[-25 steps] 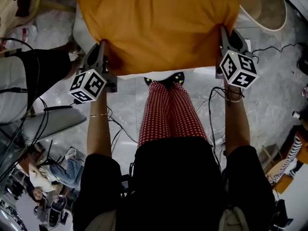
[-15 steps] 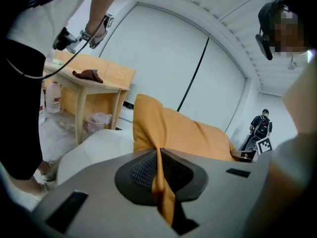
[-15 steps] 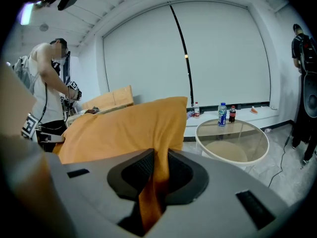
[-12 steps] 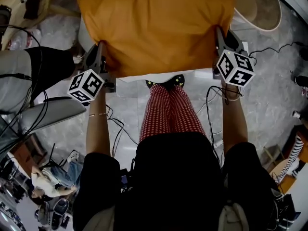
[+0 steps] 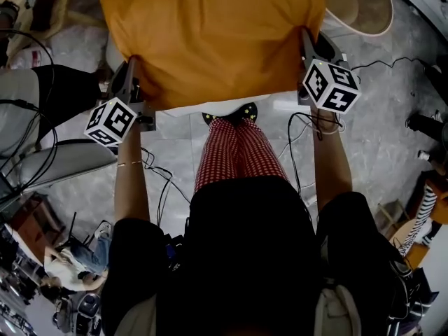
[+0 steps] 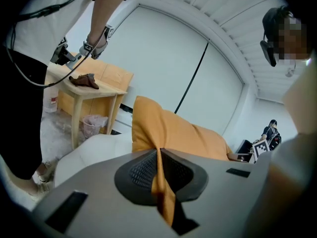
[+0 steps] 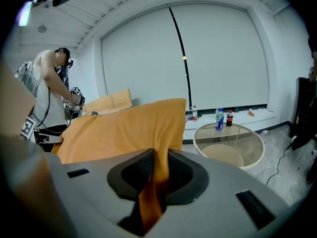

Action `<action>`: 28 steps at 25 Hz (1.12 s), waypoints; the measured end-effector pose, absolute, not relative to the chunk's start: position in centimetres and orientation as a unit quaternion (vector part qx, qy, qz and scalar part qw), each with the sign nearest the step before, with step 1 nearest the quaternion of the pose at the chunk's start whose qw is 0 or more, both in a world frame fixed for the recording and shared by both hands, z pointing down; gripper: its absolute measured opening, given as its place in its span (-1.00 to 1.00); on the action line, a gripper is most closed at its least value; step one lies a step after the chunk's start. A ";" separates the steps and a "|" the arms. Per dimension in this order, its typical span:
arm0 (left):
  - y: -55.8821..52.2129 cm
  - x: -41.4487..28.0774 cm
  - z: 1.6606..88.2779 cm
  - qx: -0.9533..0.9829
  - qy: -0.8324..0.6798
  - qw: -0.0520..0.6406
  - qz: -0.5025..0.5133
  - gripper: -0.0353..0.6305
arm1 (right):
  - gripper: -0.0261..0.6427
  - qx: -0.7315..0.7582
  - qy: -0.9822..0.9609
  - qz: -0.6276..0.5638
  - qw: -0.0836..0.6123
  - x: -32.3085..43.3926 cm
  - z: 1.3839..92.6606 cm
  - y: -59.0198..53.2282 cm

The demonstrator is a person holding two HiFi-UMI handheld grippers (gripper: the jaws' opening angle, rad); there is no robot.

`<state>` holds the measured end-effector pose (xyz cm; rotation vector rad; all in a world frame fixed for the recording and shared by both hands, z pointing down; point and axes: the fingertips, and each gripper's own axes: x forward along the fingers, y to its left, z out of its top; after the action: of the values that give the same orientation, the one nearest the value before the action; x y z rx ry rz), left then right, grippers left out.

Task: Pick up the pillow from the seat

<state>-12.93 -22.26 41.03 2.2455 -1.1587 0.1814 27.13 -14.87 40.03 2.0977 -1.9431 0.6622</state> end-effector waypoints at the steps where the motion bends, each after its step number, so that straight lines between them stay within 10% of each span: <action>1: -22.6 -12.9 41.2 0.846 -0.435 0.303 0.065 -0.82 | -0.67 0.711 -0.657 0.226 0.104 27.2 40.2 -15.2; 28: -23.4 -12.2 38.0 0.848 -0.432 0.299 0.064 -0.82 | -0.67 0.714 -0.656 0.222 0.102 27.8 36.8 -15.5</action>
<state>-12.25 -23.36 37.99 2.2535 -1.1479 0.1705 27.81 -15.50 36.80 2.1086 -1.9366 0.6554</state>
